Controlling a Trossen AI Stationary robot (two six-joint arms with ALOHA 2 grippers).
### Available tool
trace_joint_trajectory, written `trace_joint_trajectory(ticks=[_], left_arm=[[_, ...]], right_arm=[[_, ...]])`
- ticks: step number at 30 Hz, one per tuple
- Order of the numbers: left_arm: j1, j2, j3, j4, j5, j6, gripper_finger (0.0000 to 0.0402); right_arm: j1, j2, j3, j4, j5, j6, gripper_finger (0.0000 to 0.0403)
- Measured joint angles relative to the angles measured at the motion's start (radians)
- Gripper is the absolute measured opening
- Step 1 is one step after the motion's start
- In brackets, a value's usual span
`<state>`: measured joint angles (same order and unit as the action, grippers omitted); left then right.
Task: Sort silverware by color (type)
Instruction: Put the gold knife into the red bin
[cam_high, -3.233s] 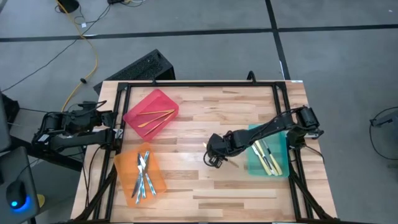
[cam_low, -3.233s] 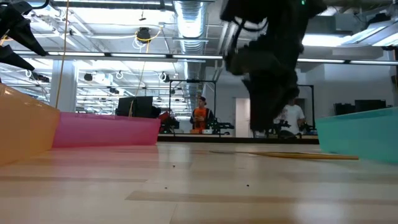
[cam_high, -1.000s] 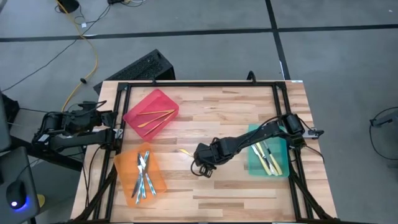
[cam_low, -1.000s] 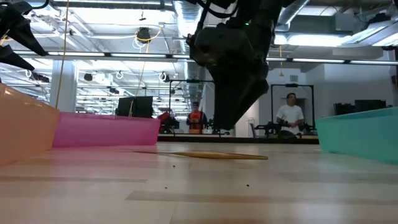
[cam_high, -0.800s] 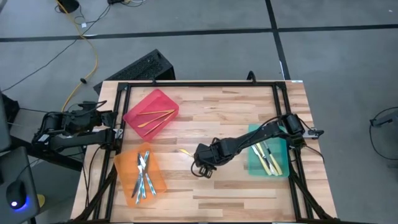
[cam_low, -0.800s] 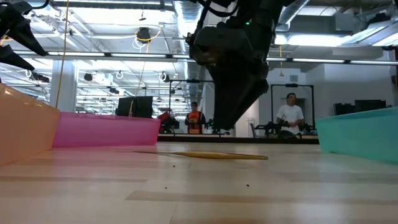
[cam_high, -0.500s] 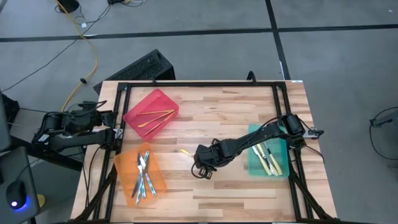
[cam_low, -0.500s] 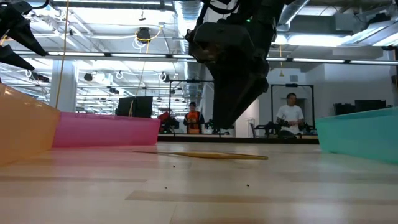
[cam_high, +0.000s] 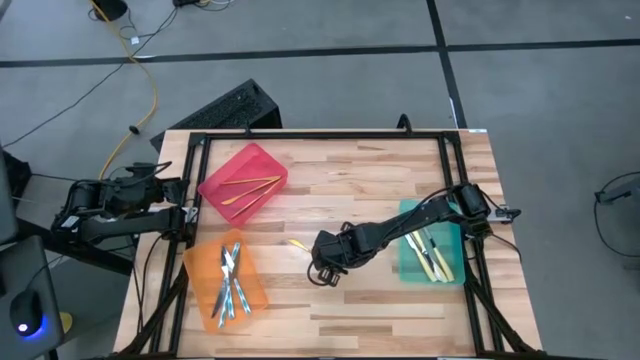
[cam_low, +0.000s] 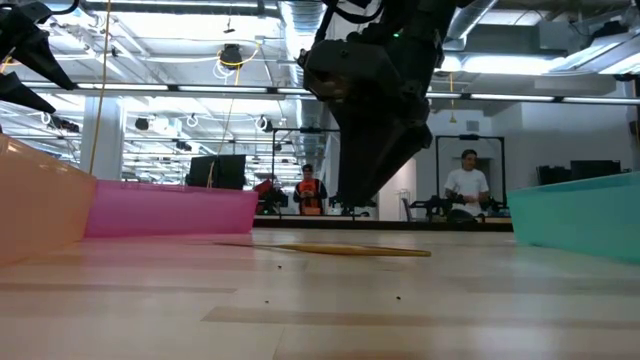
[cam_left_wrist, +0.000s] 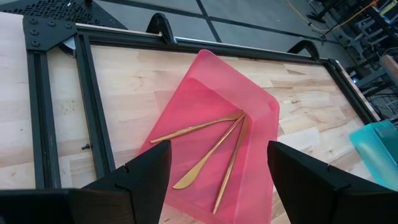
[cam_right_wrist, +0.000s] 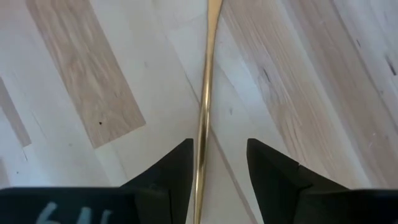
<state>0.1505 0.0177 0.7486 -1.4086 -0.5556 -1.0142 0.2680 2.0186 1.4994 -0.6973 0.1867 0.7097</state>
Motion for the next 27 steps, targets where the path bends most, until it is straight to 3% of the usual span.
trace_joint_trajectory(ticks=[10, 17, 20, 23, 27], left_arm=[[0.0, 0.0, 0.0, 0.0, 0.0, 0.0, 0.0247], [0.0, 0.0, 0.0, 0.0, 0.0, 0.0, 0.0247], [0.0, 0.0, 0.0, 0.0, 0.0, 0.0, 0.0247], [0.0, 0.0, 0.0, 0.0, 0.0, 0.0, 0.0247], [0.0, 0.0, 0.0, 0.0, 0.0, 0.0, 0.0247]], right_arm=[[0.002, 0.0, 0.0, 0.011, 0.042, -0.008, 0.017], [0.098, -0.001, 0.0, 0.133, 0.43, -0.125, 0.017], [0.149, -0.001, 0.0, 0.216, 0.547, -0.18, 0.017], [0.178, -0.004, -0.022, 0.317, 0.568, -0.237, 0.017], [0.185, -0.006, -0.146, 0.523, 0.512, -0.248, 0.017]])
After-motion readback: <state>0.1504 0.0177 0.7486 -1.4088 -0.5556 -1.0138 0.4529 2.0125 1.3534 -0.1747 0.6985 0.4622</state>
